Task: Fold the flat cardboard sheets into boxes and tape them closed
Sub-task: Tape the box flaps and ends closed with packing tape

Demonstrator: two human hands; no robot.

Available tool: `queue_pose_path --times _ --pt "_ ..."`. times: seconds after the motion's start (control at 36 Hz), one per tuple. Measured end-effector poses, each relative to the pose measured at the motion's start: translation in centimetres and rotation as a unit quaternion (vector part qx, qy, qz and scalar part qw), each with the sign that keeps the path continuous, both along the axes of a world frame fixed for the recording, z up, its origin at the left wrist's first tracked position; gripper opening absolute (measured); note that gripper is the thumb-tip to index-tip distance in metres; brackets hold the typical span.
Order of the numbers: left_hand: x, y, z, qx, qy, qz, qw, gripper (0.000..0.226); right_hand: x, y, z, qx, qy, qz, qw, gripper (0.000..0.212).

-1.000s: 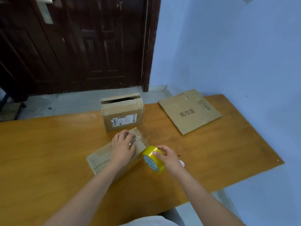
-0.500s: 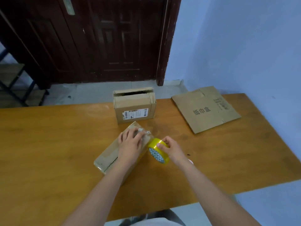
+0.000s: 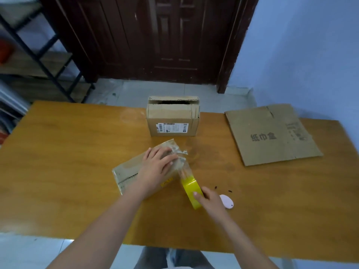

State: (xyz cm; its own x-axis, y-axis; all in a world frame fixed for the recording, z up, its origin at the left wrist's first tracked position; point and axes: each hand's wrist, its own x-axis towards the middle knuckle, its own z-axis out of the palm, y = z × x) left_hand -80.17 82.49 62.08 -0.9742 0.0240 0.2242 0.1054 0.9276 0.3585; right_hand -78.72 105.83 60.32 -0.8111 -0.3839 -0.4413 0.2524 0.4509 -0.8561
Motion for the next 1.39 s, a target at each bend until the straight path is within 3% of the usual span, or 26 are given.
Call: queue_pose_path --times 0.28,0.44,0.53,0.61,0.72,0.81,0.86,0.94,1.03,1.08,1.17,1.39 --pt "0.3 0.7 0.1 -0.024 -0.013 0.027 0.999 0.035 -0.8 -1.1 -1.0 0.131 0.022 -0.011 0.991 0.036" --pt "0.4 2.1 0.3 -0.055 0.029 0.057 0.996 0.024 -0.2 -0.9 -0.8 0.159 0.046 0.000 0.986 0.027" --pt "0.7 3.3 0.7 -0.069 0.027 0.062 0.995 0.040 -0.6 -1.2 -0.8 0.163 0.030 0.001 0.986 0.028" --pt "1.2 5.0 1.6 -0.047 0.031 0.108 0.993 0.019 -0.9 -1.4 -0.6 0.168 0.023 0.010 0.986 0.029" --pt "2.3 6.9 1.5 -0.092 -0.037 0.137 0.986 0.050 -0.7 -1.6 0.1 0.161 0.016 0.020 0.987 0.046" --pt "3.1 7.4 0.4 -0.140 -0.082 0.132 0.978 0.087 -0.2 -1.7 0.3 0.163 0.011 0.025 0.986 0.042" --pt "3.4 7.5 -0.3 -0.140 -0.085 0.118 0.979 0.102 -0.1 -1.6 0.5 0.146 -0.039 0.005 0.988 0.047" --pt "3.3 7.4 -0.7 -0.135 -0.078 0.124 0.980 0.106 -0.5 -0.8 0.4 0.121 -0.073 -0.060 0.988 0.051" --pt "3.2 7.4 -0.7 -0.126 -0.078 0.130 0.980 0.108 -1.5 1.7 0.1 0.255 0.048 -0.076 0.963 0.038" --pt "3.2 7.5 -0.7 -0.122 -0.078 0.126 0.981 0.109 -2.0 3.8 -0.3 0.335 0.080 -0.035 0.938 0.047" --pt "3.2 7.4 -0.7 -0.114 -0.075 0.125 0.983 0.109 -2.2 6.6 -1.8 0.406 0.049 0.088 0.908 0.062" --pt "3.1 7.3 -0.7 -0.118 -0.098 0.128 0.980 0.111 -2.0 8.7 -3.5 0.369 0.129 0.084 0.916 0.031"
